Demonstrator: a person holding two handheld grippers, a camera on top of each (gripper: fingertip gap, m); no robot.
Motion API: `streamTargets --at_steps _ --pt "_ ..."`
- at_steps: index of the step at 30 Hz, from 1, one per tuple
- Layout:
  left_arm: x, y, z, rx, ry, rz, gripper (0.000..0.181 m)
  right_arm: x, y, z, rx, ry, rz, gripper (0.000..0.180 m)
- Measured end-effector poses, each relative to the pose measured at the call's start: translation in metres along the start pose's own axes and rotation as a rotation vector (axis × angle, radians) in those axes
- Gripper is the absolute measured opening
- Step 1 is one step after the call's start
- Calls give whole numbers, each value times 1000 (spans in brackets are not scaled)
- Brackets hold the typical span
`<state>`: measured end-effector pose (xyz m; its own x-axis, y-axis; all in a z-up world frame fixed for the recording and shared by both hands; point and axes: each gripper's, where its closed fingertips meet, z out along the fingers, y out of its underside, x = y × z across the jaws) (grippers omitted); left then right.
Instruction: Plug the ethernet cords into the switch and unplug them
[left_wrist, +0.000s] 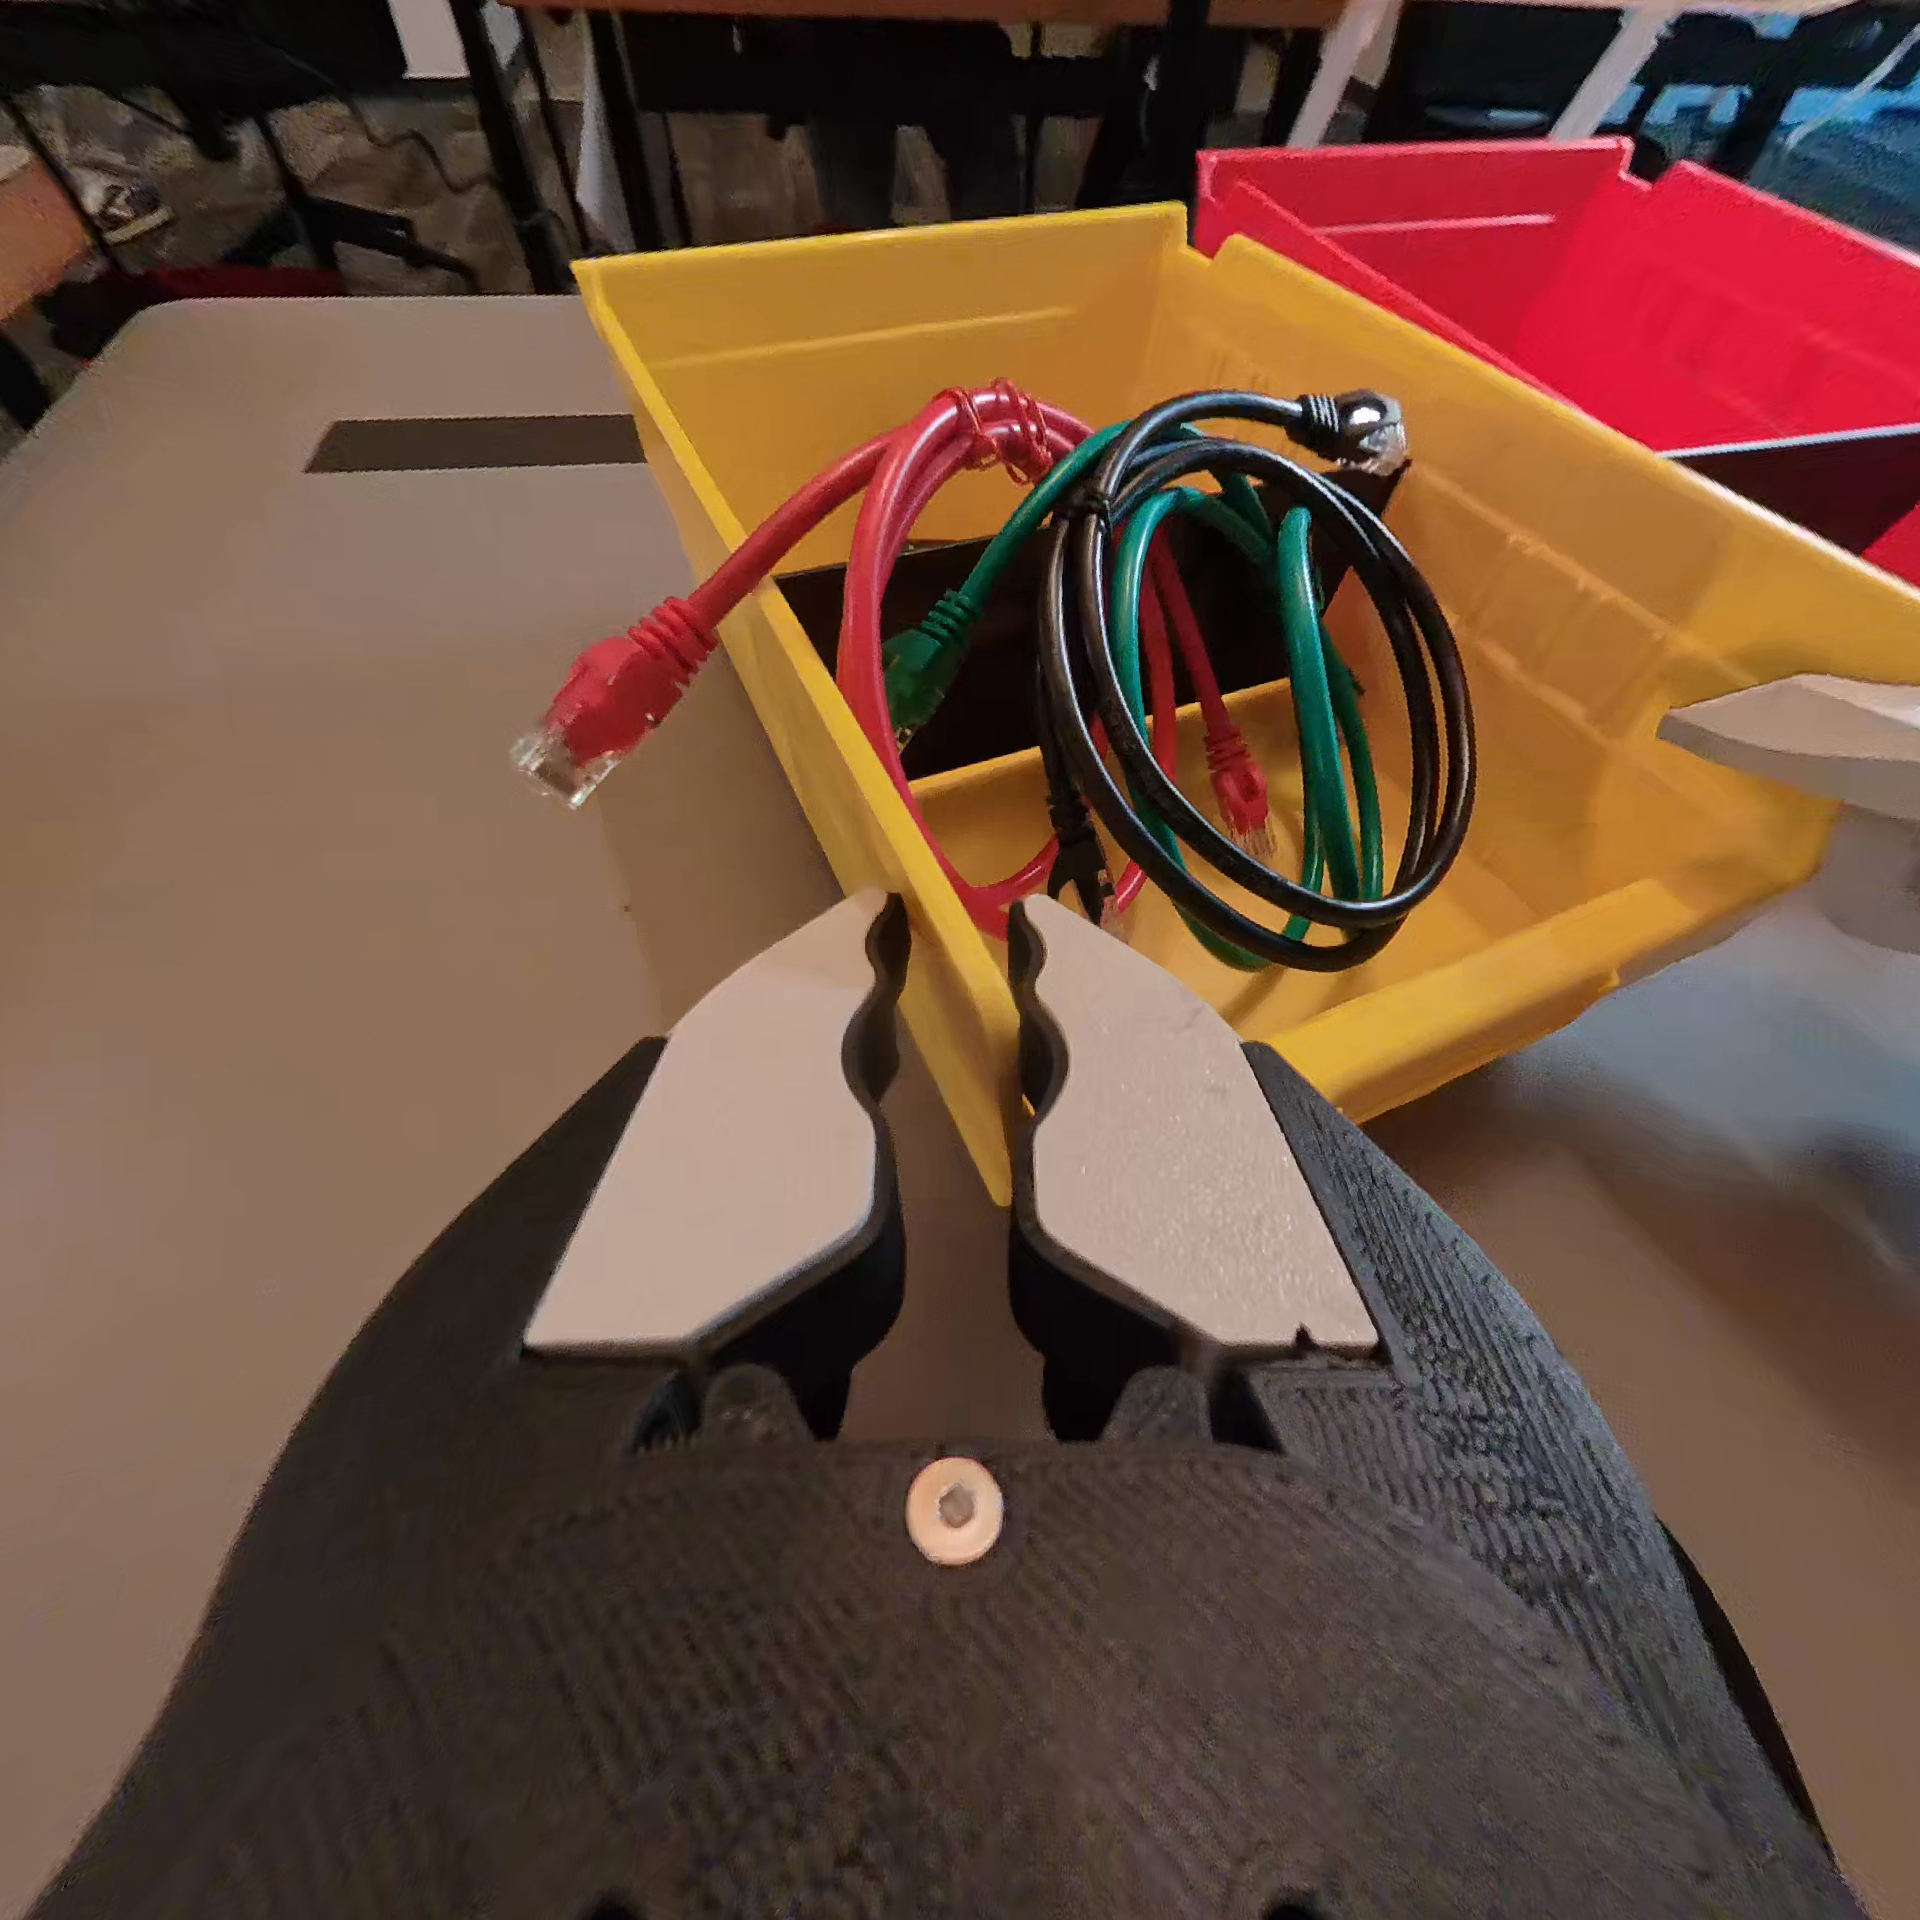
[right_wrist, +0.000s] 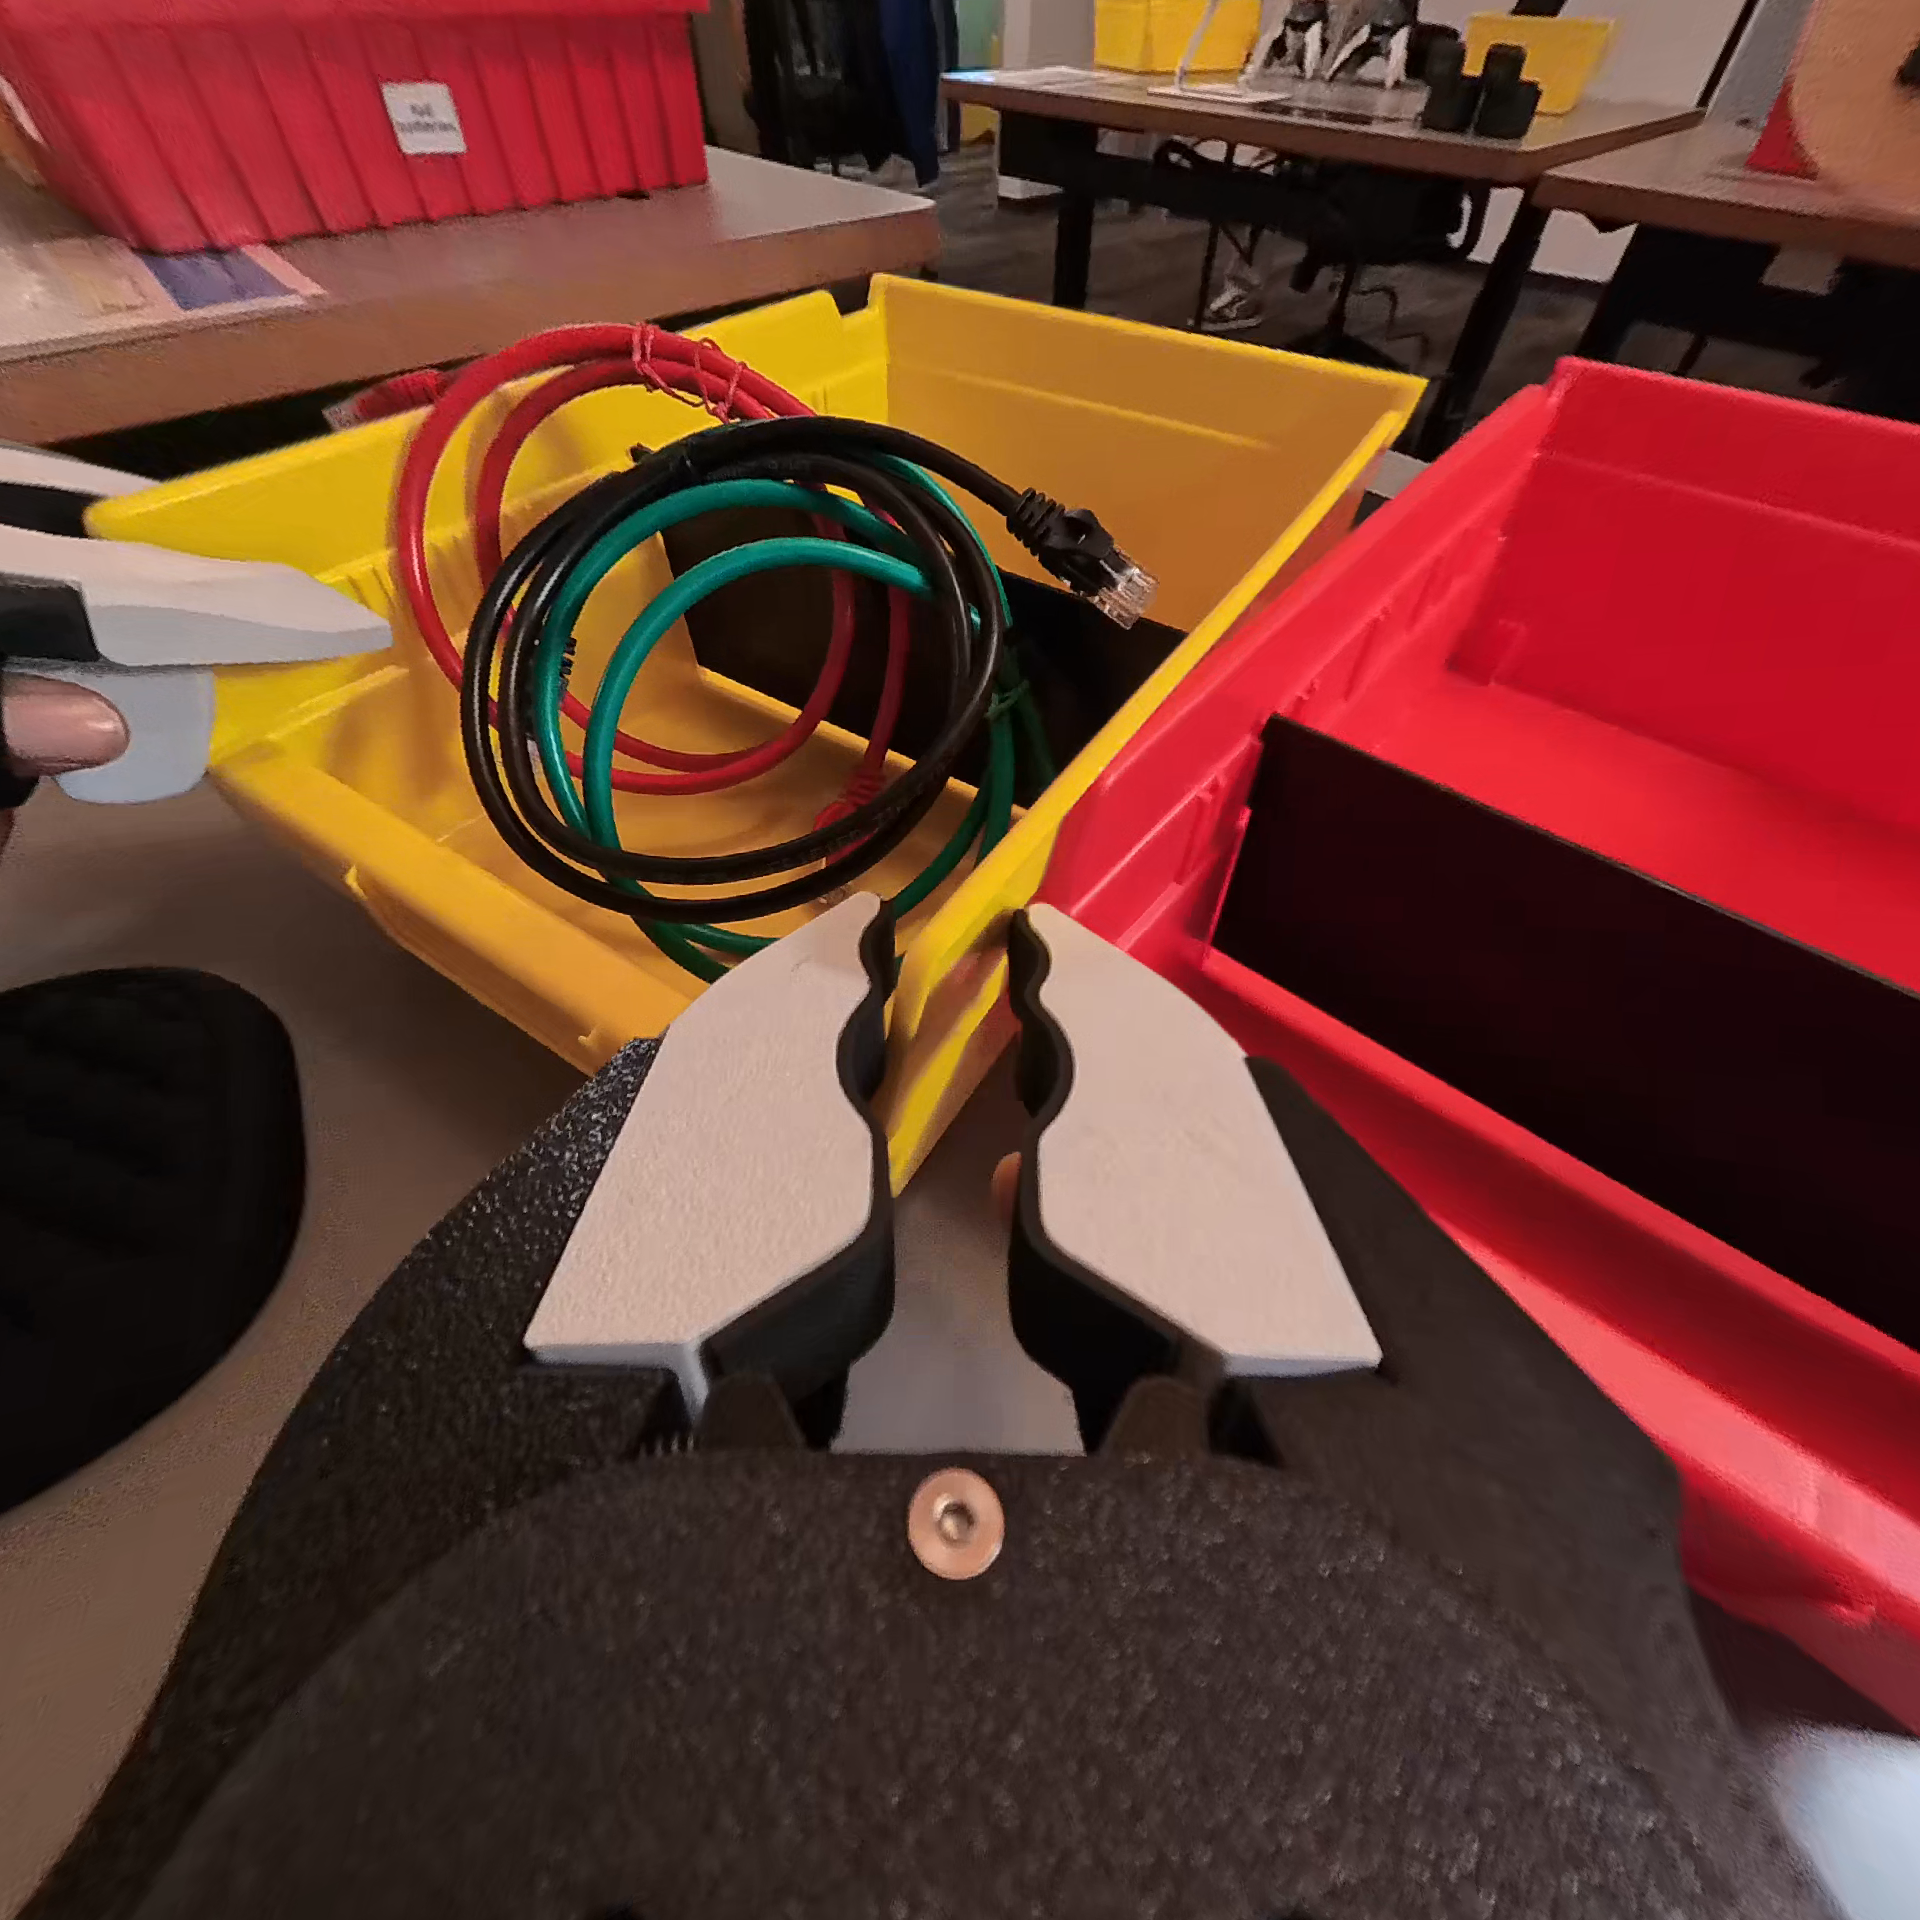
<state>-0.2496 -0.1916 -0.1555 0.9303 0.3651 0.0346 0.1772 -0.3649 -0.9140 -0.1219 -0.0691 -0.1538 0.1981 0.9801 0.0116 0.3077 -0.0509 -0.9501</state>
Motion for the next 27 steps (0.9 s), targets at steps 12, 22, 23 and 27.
streamTargets --at_steps 12,22,23,27 --pt "11 -15 58 -86 -10 118 15 31 4 -9 -90 5 -19 27" --pt "6 -58 46 22 -142 331 41 80 -42 -85 -8 -113 -100 53" --pt "15 -63 41 31 -116 385 42 91 -40 -90 -34 -110 -111 51" --pt "75 -26 35 -184 216 630 43 113 -18 -97 -171 -135 -214 42"
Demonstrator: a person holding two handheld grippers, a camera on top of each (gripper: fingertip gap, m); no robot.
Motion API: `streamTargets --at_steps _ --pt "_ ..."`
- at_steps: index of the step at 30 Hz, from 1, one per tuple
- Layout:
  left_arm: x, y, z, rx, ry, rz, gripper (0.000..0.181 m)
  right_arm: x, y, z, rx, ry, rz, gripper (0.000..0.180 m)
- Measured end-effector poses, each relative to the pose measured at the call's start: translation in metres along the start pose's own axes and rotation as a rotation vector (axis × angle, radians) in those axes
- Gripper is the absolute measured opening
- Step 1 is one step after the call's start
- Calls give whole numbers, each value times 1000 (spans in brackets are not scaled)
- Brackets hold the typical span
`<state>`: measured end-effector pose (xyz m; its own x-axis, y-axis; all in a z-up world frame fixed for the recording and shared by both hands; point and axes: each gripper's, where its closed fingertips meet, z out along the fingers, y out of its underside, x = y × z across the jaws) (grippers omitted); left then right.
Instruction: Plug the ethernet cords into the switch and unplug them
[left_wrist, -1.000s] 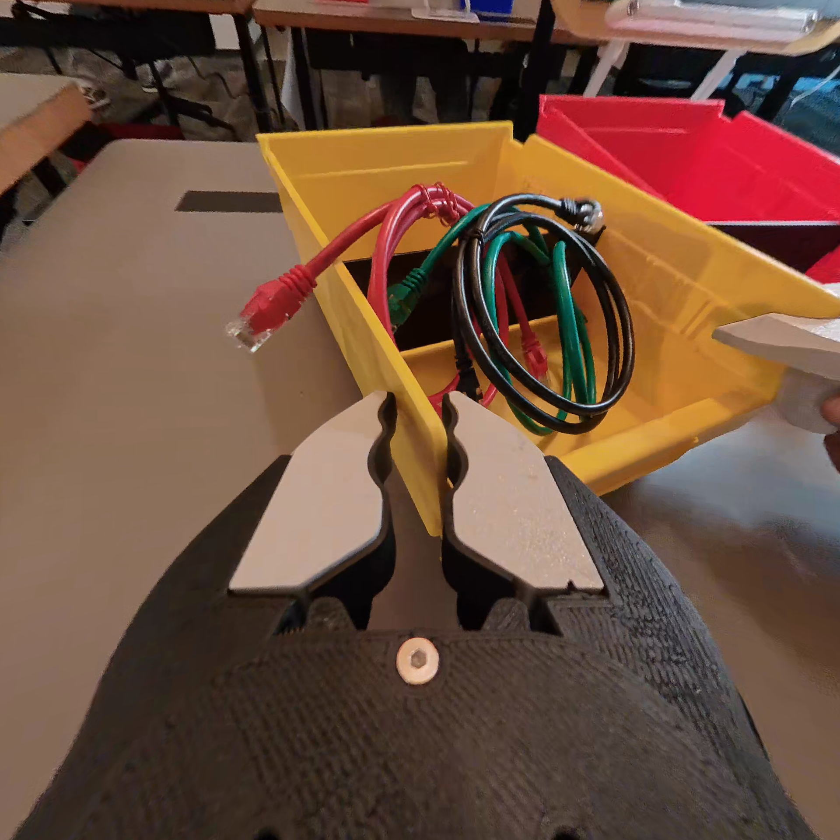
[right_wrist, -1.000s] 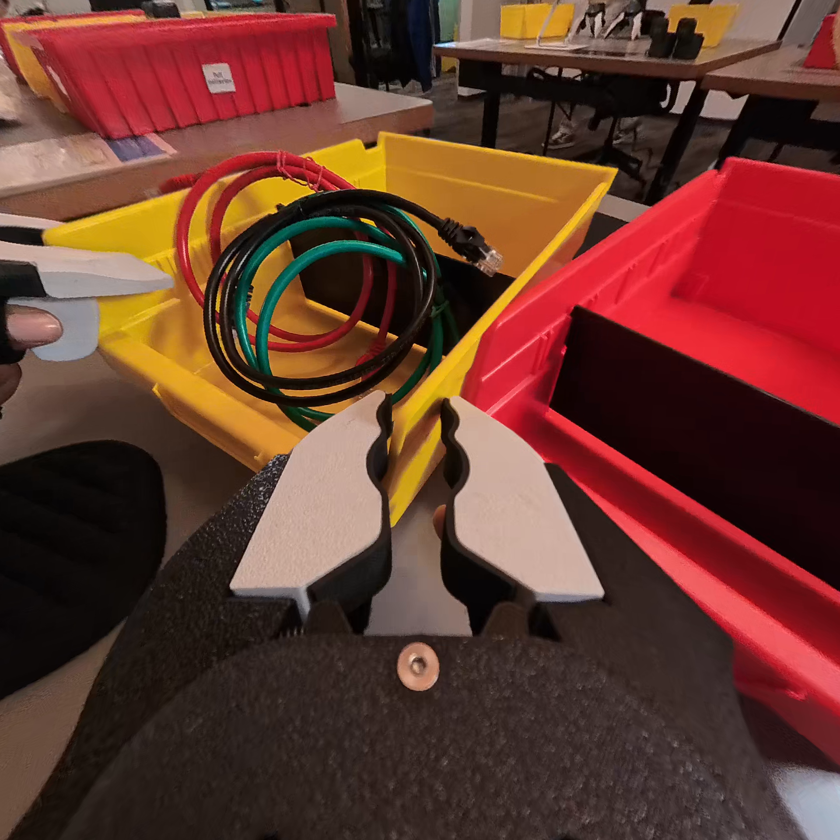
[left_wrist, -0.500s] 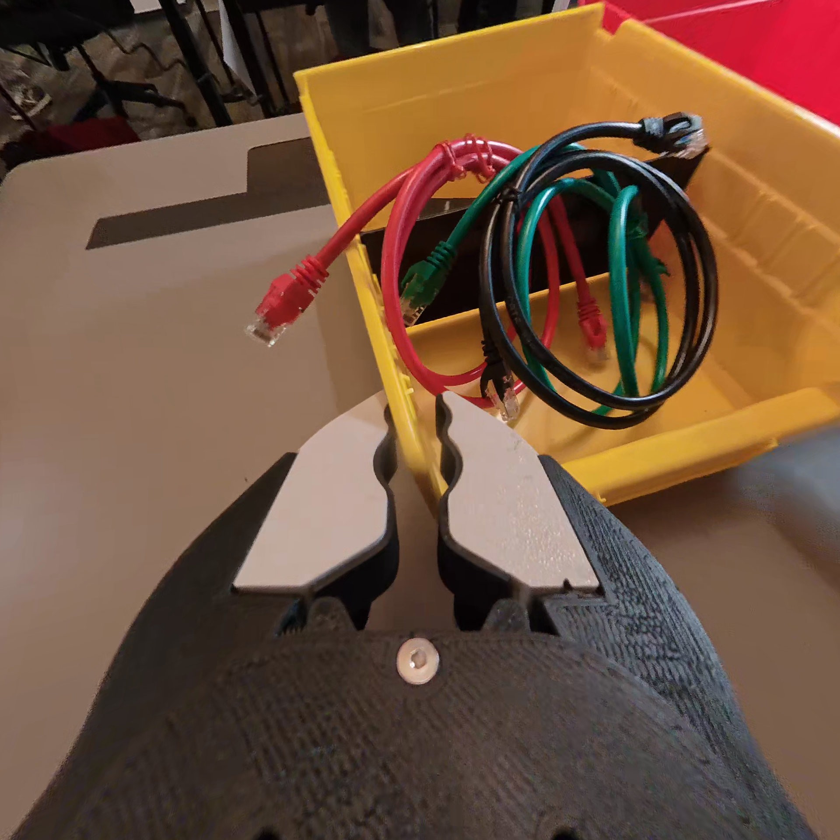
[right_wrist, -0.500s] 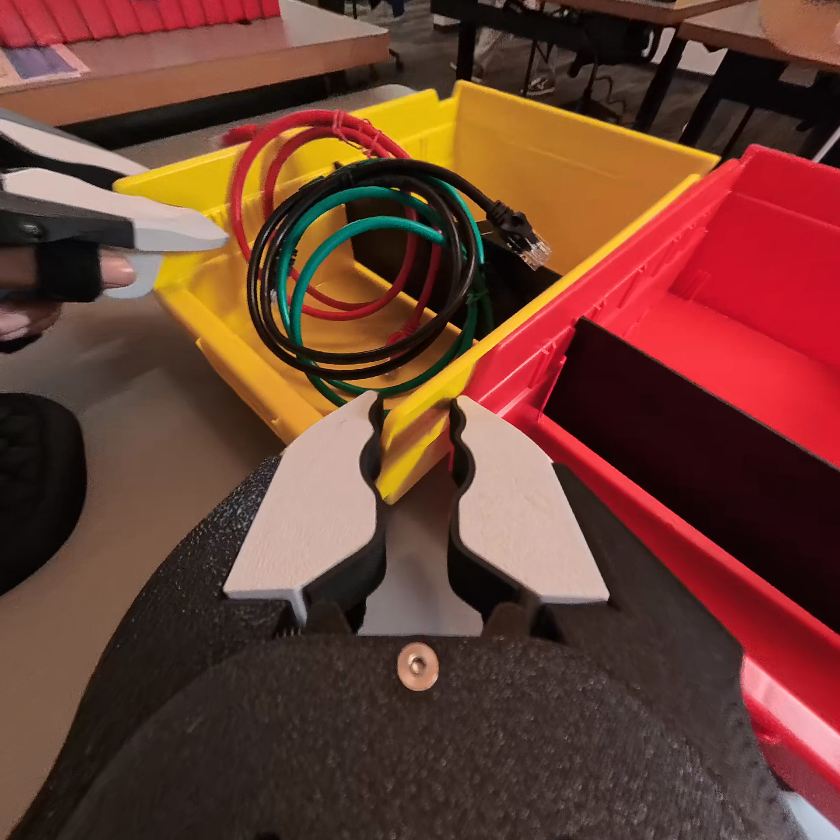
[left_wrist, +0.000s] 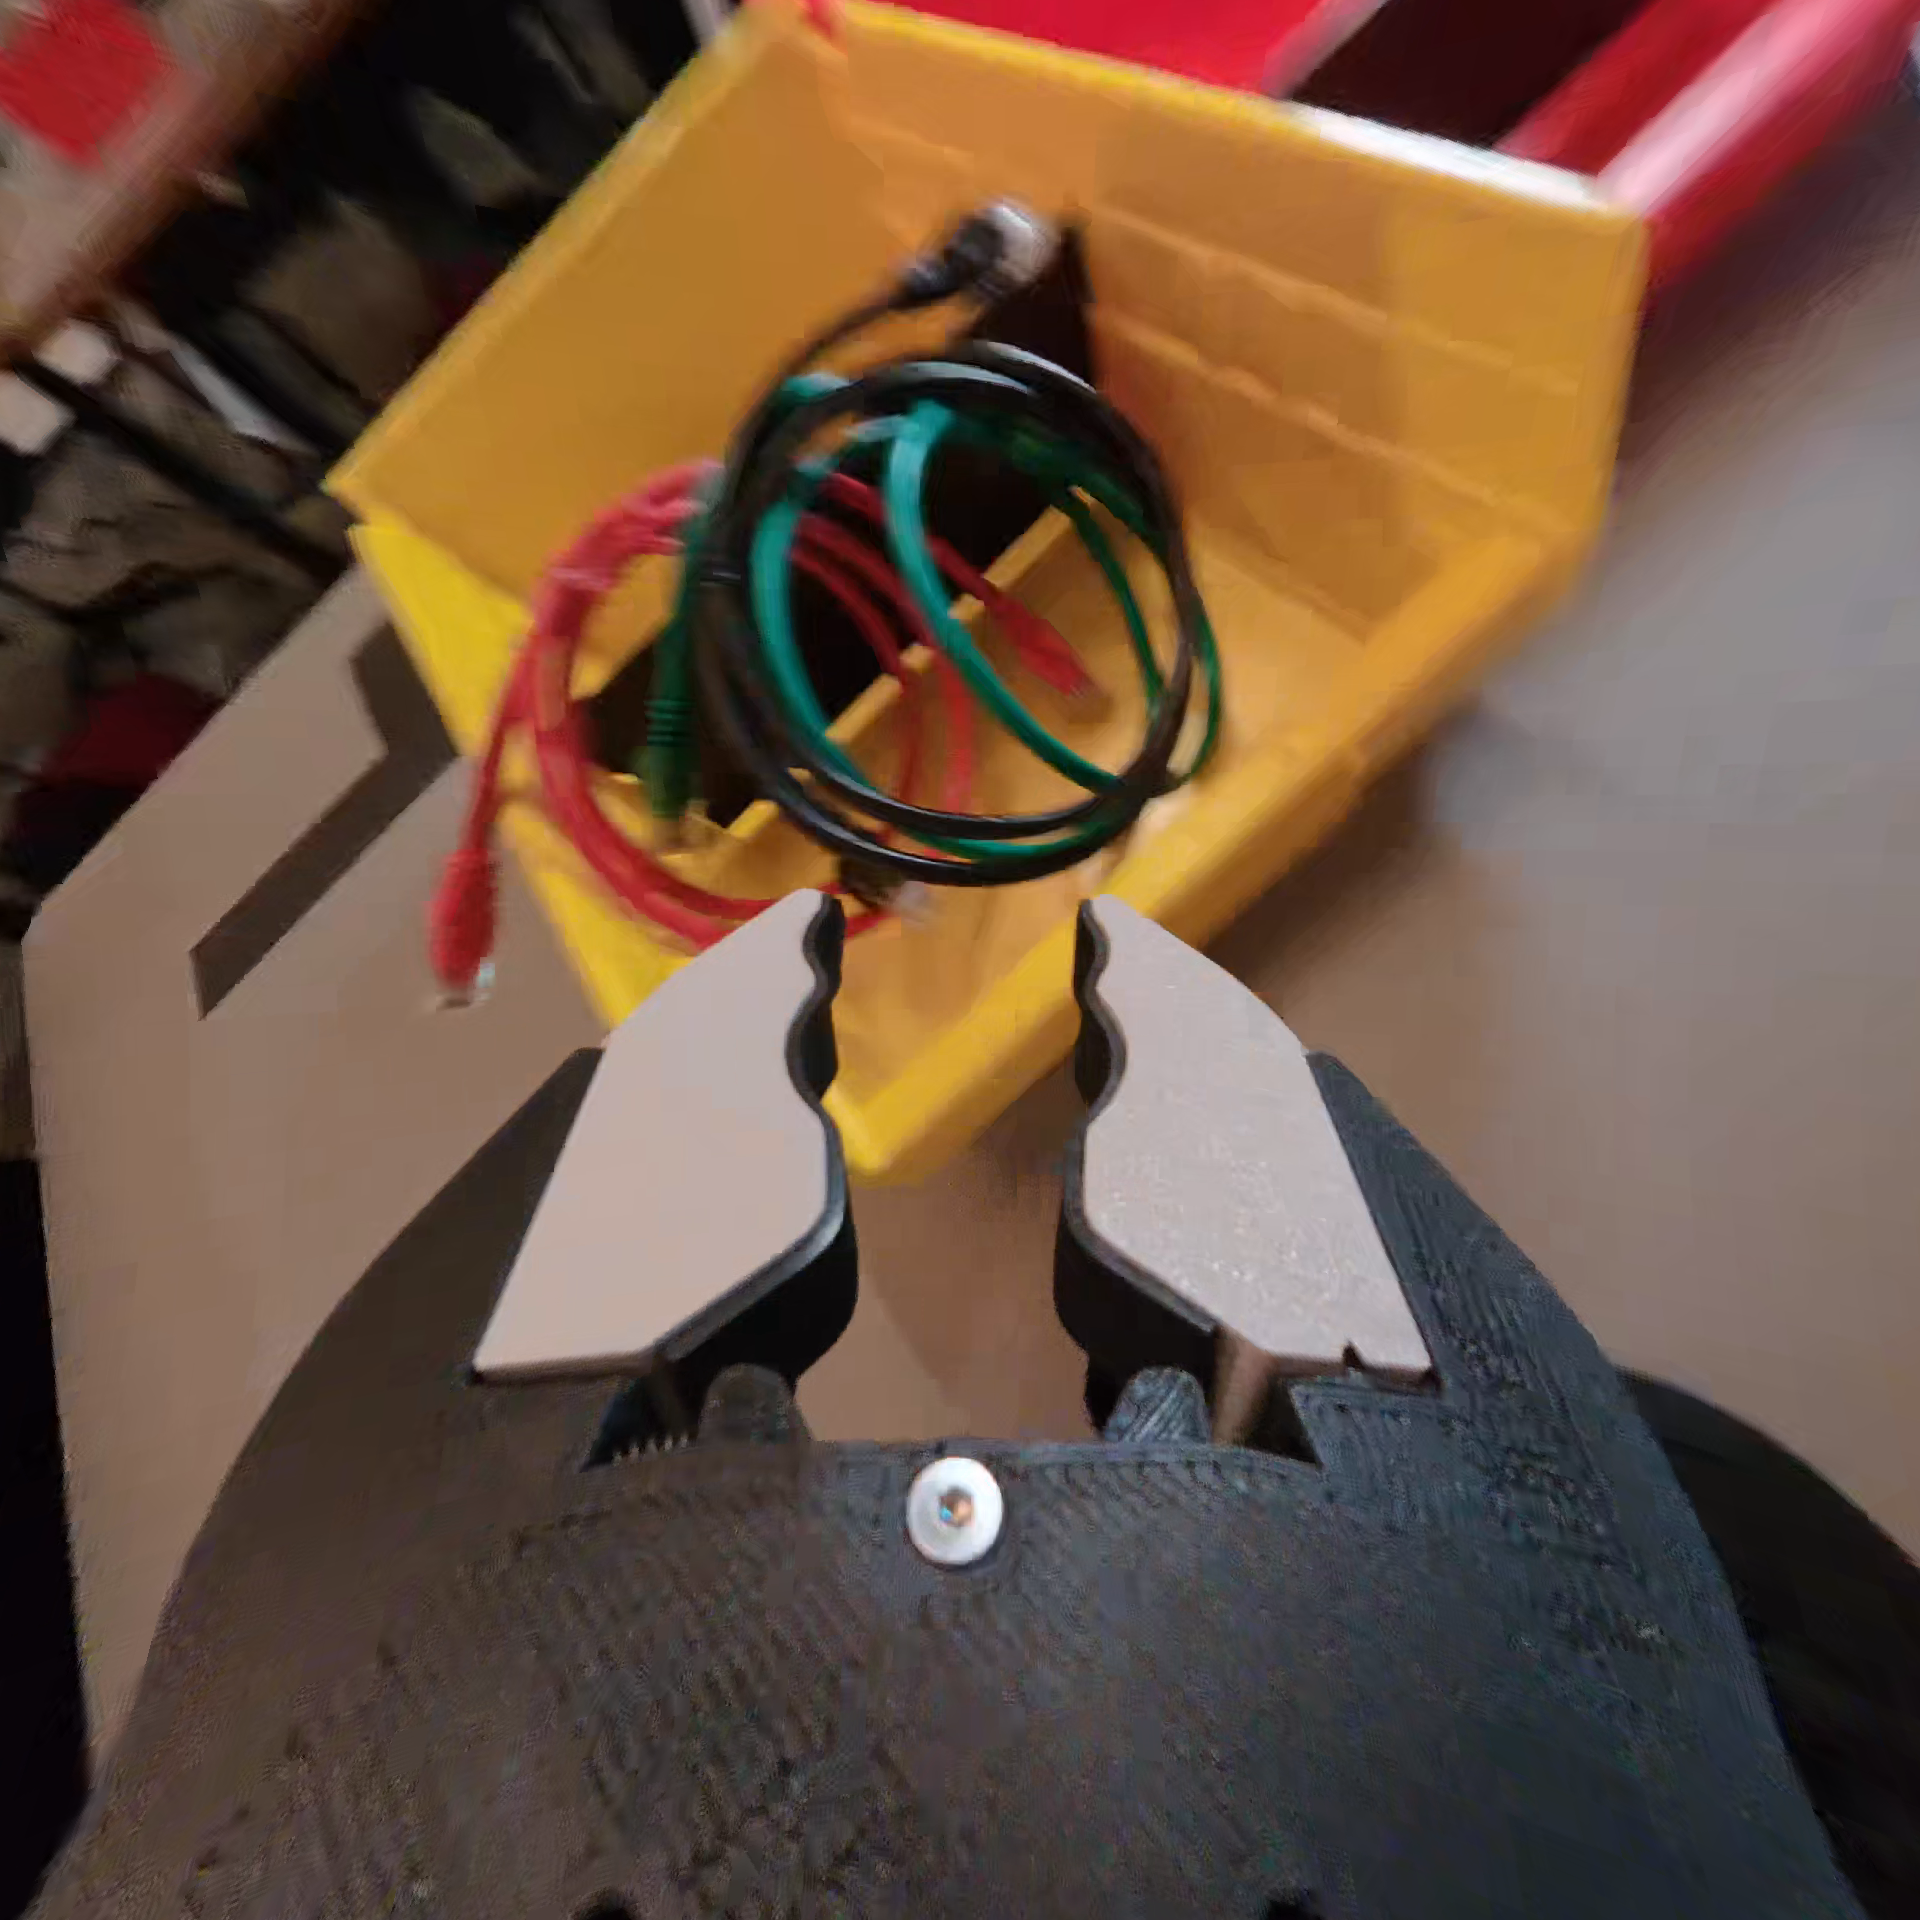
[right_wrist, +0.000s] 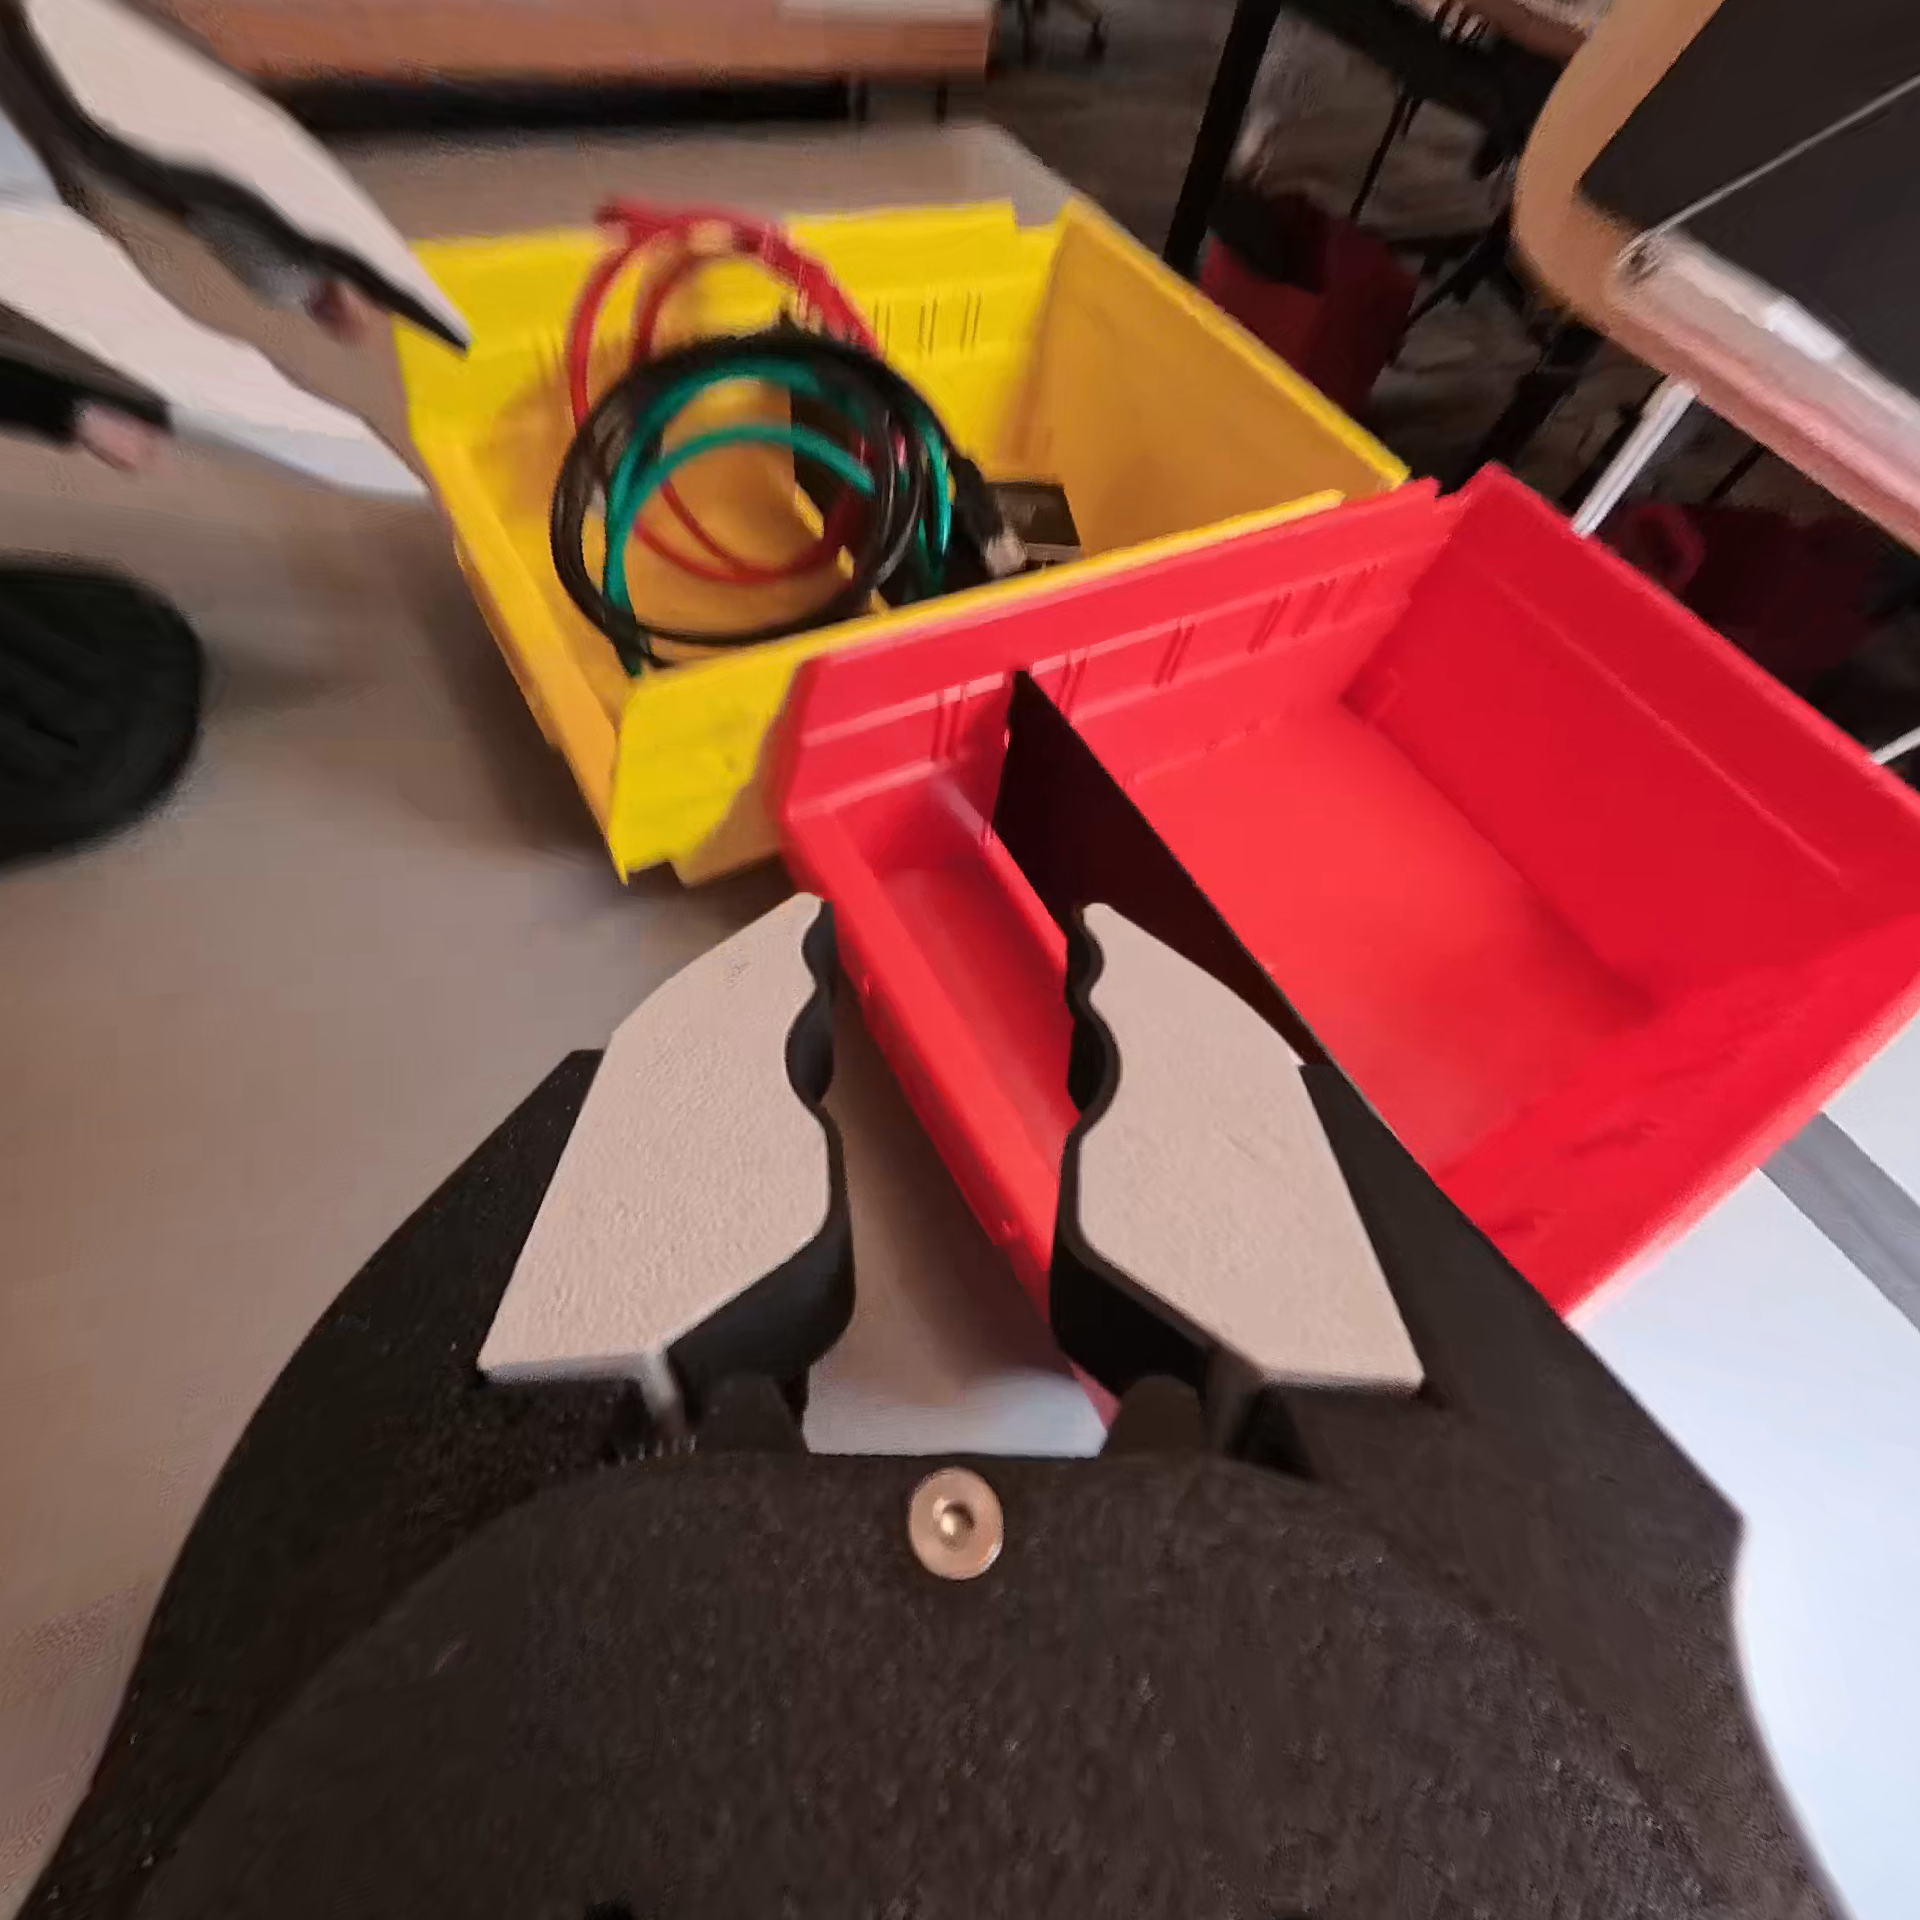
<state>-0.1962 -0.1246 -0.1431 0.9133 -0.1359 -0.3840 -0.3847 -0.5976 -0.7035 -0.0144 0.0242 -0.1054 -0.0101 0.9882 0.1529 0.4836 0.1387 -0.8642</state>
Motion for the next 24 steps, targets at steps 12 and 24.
streamTargets --at_steps 12,24 --pt "54 14 71 -332 143 589 49 -7 78 66 -468 -38 -432 54" --pt "45 3 96 -286 88 498 34 9 107 23 -485 40 -450 35"
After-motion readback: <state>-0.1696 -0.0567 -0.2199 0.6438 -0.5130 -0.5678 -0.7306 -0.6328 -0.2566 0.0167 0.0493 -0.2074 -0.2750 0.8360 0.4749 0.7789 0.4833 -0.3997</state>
